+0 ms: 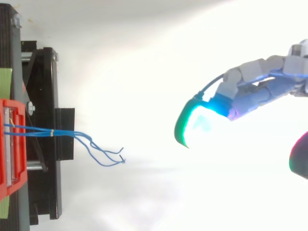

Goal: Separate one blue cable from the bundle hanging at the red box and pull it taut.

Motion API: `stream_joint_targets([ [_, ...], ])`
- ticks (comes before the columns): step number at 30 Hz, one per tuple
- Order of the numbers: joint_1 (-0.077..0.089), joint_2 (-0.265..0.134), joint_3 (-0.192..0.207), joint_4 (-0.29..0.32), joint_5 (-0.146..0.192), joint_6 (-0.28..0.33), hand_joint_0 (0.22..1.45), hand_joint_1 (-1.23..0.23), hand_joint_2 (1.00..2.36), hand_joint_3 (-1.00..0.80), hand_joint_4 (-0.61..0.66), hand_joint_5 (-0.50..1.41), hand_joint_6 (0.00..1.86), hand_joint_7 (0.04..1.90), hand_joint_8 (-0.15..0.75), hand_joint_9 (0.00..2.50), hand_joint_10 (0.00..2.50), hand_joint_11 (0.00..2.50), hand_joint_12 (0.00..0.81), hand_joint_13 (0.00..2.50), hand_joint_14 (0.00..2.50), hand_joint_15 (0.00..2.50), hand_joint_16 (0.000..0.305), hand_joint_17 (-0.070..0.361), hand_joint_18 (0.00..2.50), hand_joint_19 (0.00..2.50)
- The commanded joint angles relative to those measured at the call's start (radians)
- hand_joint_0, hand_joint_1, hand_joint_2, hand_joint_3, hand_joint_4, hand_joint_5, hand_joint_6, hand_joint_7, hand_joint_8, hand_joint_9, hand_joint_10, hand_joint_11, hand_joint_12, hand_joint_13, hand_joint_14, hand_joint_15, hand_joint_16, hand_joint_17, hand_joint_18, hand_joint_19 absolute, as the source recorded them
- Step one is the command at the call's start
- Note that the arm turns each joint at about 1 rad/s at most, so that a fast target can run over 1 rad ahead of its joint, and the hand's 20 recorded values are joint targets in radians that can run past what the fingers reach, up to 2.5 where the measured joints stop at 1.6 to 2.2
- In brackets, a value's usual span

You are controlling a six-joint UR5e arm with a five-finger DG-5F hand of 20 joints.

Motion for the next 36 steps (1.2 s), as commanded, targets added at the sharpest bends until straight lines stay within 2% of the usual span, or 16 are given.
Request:
stream_joint_targets([
  [1, -0.001, -0.048, 0.043, 0.008, 0.059, 0.0, 0.55, -0.56, 1.01, -0.42, 0.17, -0.19, 0.5, 0.87, 0.243, 0.7, 0.01, 0.39, 0.284, 0.56, 0.01, 0.2, 0.028, 0.063, 0.35, 0.07],
  [2, -0.002, -0.055, 0.046, 0.012, 0.07, 0.0, 0.55, -0.57, 1.01, -0.42, 0.17, -0.19, 0.5, 0.87, 0.24, 0.7, 0.01, 0.42, 0.281, 0.58, 0.01, 0.21, 0.028, 0.062, 0.36, 0.07],
  [3, -0.004, -0.083, 0.053, 0.022, 0.088, 0.0, 0.55, -0.57, 1.01, -0.42, 0.17, -0.19, 0.5, 0.87, 0.241, 0.71, 0.01, 0.44, 0.28, 0.59, 0.01, 0.22, 0.027, 0.061, 0.37, 0.08],
  [7, -0.004, -0.123, 0.053, 0.064, 0.117, -0.011, 0.56, -0.58, 1.01, -0.41, 0.18, -0.19, 0.5, 0.88, 0.248, 0.75, 0.01, 0.48, 0.273, 0.63, 0.01, 0.24, 0.025, 0.057, 0.41, 0.1],
  [12, -0.007, -0.17, 0.053, 0.179, 0.199, -0.06, 0.56, -0.58, 1.01, -0.41, 0.18, -0.19, 0.5, 0.88, 0.25, 0.76, 0.01, 0.49, 0.271, 0.64, 0.01, 0.25, 0.024, 0.054, 0.42, 0.1],
  [14, -0.007, -0.19, 0.053, 0.223, 0.22, -0.081, 0.56, -0.58, 1.01, -0.41, 0.18, -0.19, 0.5, 0.89, 0.248, 0.77, 0.01, 0.5, 0.269, 0.64, 0.01, 0.25, 0.024, 0.054, 0.42, 0.1],
  [16, -0.007, -0.21, 0.064, 0.248, 0.228, -0.101, 0.56, -0.58, 1.01, -0.41, 0.18, -0.19, 0.5, 0.89, 0.247, 0.77, 0.01, 0.5, 0.269, 0.65, 0.01, 0.25, 0.024, 0.054, 0.42, 0.1],
  [19, -0.007, -0.233, 0.084, 0.257, 0.228, -0.123, 0.56, -0.58, 1.01, -0.41, 0.18, -0.18, 0.5, 0.89, 0.249, 0.8, 0.02, 0.53, 0.269, 0.66, 0.01, 0.26, 0.023, 0.053, 0.42, 0.1],
  [21, -0.007, -0.269, 0.121, 0.251, 0.228, -0.15, 0.56, -0.58, 1.01, -0.41, 0.18, -0.18, 0.5, 0.89, 0.247, 0.81, 0.02, 0.54, 0.267, 0.66, 0.01, 0.27, 0.023, 0.052, 0.43, 0.09],
  [25, -0.008, -0.319, 0.162, 0.225, 0.225, -0.144, 0.56, -0.59, 1.01, -0.41, 0.18, -0.18, 0.5, 0.89, 0.25, 0.81, 0.02, 0.56, 0.266, 0.67, 0.01, 0.28, 0.023, 0.051, 0.43, 0.09],
  [27, -0.008, -0.332, 0.187, 0.214, 0.223, -0.143, 0.56, -0.59, 1.01, -0.41, 0.18, -0.18, 0.5, 0.89, 0.247, 0.8, 0.01, 0.56, 0.268, 0.67, 0.01, 0.27, 0.023, 0.051, 0.43, 0.1],
  [30, -0.004, -0.355, 0.197, 0.219, 0.214, -0.141, 0.56, -0.59, 1.01, -0.41, 0.18, -0.18, 0.5, 0.89, 0.243, 0.78, 0.02, 0.55, 0.269, 0.67, 0.01, 0.27, 0.023, 0.051, 0.43, 0.1],
  [31, -0.004, -0.368, 0.207, 0.214, 0.2, -0.135, 0.56, -0.59, 1.01, -0.42, 0.18, -0.18, 0.5, 0.9, 0.243, 0.78, 0.01, 0.55, 0.269, 0.67, 0.01, 0.27, 0.023, 0.051, 0.43, 0.1],
  [35, -0.002, -0.371, 0.21, 0.22, 0.157, -0.115, 0.56, -0.6, 1.01, -0.42, 0.17, -0.18, 0.5, 0.89, 0.245, 0.78, 0.01, 0.55, 0.27, 0.67, 0.01, 0.28, 0.023, 0.051, 0.43, 0.11],
  [36, -0.001, -0.371, 0.219, 0.223, 0.131, -0.115, 0.56, -0.6, 1.01, -0.42, 0.17, -0.19, 0.5, 0.9, 0.246, 0.78, 0.02, 0.56, 0.269, 0.68, 0.01, 0.28, 0.023, 0.051, 0.43, 0.11],
])
